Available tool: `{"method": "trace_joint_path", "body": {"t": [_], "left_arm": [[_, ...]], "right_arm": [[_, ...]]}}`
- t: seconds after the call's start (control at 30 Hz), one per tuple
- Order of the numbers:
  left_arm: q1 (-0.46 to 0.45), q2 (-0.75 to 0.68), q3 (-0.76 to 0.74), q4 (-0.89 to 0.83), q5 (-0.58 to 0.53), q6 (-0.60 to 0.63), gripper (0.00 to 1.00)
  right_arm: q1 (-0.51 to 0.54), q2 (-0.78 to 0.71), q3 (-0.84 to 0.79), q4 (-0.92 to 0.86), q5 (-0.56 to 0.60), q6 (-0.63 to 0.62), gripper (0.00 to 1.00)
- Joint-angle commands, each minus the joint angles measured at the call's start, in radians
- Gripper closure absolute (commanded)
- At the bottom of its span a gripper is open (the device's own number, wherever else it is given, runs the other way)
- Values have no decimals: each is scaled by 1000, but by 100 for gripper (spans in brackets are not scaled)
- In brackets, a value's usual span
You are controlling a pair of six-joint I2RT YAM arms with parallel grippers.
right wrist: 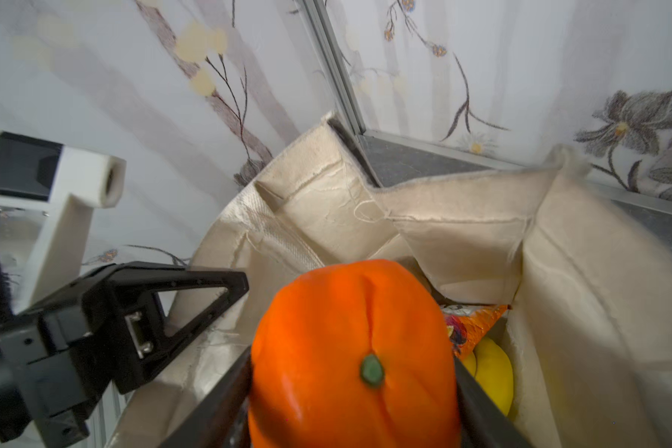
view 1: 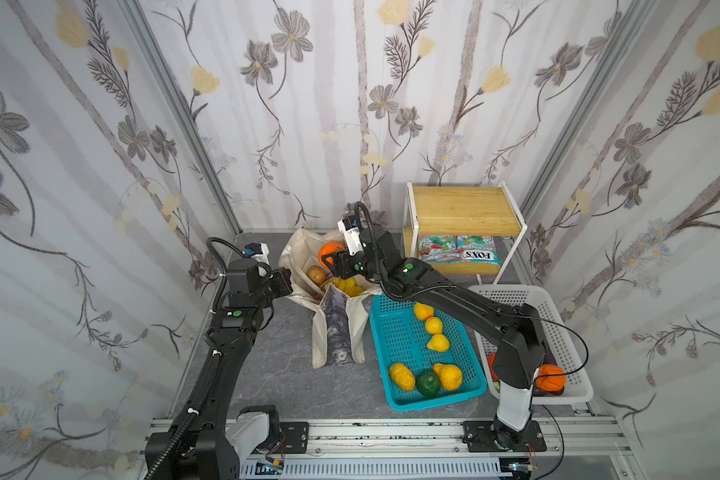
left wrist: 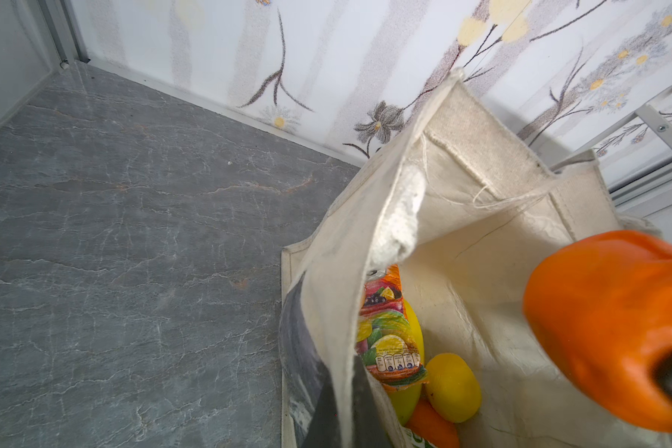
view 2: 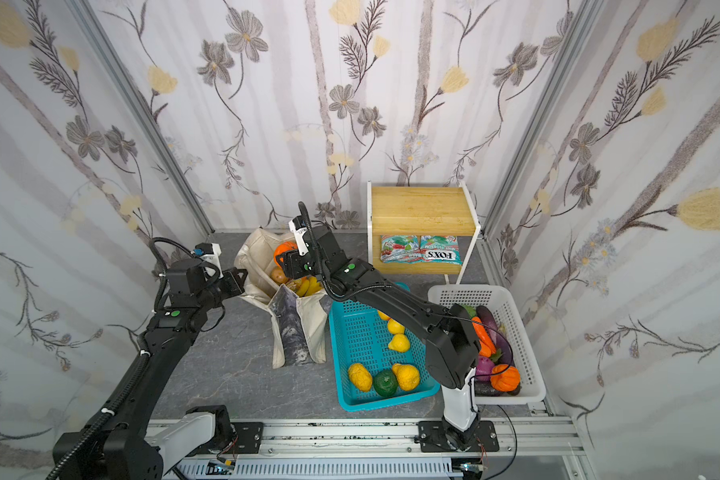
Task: Place the food into the grocery bag and tie it
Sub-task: 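Lift the orange tomato and carry it over the tote bag, then lower the orange tomato into the tote and open the right gripper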
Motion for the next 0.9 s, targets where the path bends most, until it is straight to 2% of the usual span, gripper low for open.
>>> {"method": "trace_joint_path", "body": {"t": [0.0, 0.47, 0.67, 0.87], "left_arm": [[0, 3, 2, 10, 19, 1, 100], [0, 7, 2, 13, 20, -3, 100], [1, 9, 2, 13, 20, -5, 100], [0, 12, 2, 14, 20, -5, 100]], "right_arm": [[12, 32, 36, -62, 0, -21, 36], [22, 140, 61, -204, -87, -70, 36], [23, 184, 64, -244, -72, -89, 34], [24, 232, 100, -302, -3, -104, 29]]}}
